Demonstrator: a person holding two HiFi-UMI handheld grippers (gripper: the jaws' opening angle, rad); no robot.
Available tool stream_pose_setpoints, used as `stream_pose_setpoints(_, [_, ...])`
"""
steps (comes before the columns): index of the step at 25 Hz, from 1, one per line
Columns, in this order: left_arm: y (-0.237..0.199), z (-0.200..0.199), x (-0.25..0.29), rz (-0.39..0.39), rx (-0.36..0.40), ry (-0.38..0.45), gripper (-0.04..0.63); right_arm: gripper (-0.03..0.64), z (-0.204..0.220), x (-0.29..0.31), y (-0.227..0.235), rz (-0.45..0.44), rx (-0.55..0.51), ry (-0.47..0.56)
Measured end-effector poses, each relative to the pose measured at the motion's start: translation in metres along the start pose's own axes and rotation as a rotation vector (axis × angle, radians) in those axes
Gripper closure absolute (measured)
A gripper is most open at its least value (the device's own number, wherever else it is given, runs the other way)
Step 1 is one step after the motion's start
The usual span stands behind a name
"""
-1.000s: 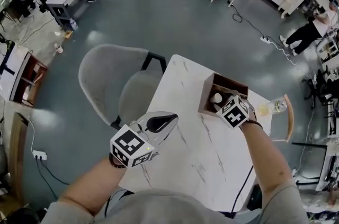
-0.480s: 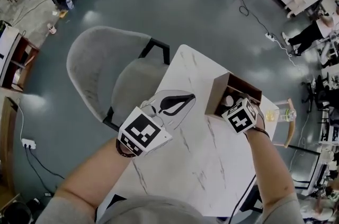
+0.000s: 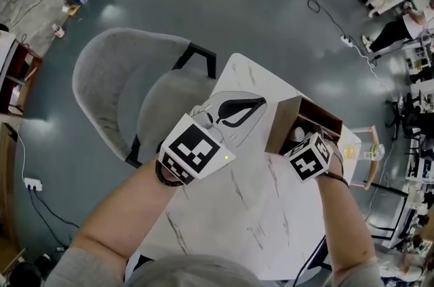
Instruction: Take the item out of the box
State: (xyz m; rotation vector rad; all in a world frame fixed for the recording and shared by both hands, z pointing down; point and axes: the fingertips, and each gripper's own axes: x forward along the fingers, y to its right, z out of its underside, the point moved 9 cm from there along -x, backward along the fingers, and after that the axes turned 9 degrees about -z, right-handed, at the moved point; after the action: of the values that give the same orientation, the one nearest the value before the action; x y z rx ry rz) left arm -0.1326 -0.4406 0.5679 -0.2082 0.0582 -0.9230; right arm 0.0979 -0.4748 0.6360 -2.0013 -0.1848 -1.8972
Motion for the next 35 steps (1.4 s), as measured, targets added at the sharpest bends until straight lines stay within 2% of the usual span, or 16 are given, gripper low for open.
stream_pose_setpoints(6, [-0.005,0.008,0.005,0.013,-0.012,-0.009,0.594,0.401,-0.003,0.011,-0.007,0.076,-0.062,-0.100])
stream_pose_setpoints(8, [-0.006,0.010,0.005,0.014,-0.016,-0.012,0.594,0.423,-0.004,0.013,-0.008,0.112,-0.085,-0.117])
stream_pose_setpoints(12, [-0.008,0.010,0.006,0.017,-0.020,-0.011,0.594,0.440,-0.004,0.014,-0.009,0.130,-0.107,-0.129])
stream_pose_setpoints(20, [-0.006,0.004,0.001,0.021,-0.023,-0.018,0.594,0.465,0.000,0.014,-0.010,0.145,-0.156,-0.099])
stream_pose_setpoints(26, [-0.005,-0.004,-0.007,0.028,-0.013,-0.019,0.594,0.468,0.001,0.010,-0.011,0.129,-0.144,-0.068])
stream_pose_setpoints(35, [-0.009,-0.022,-0.026,0.027,0.006,-0.013,0.594,0.468,-0.003,-0.011,-0.012,0.150,-0.131,-0.043])
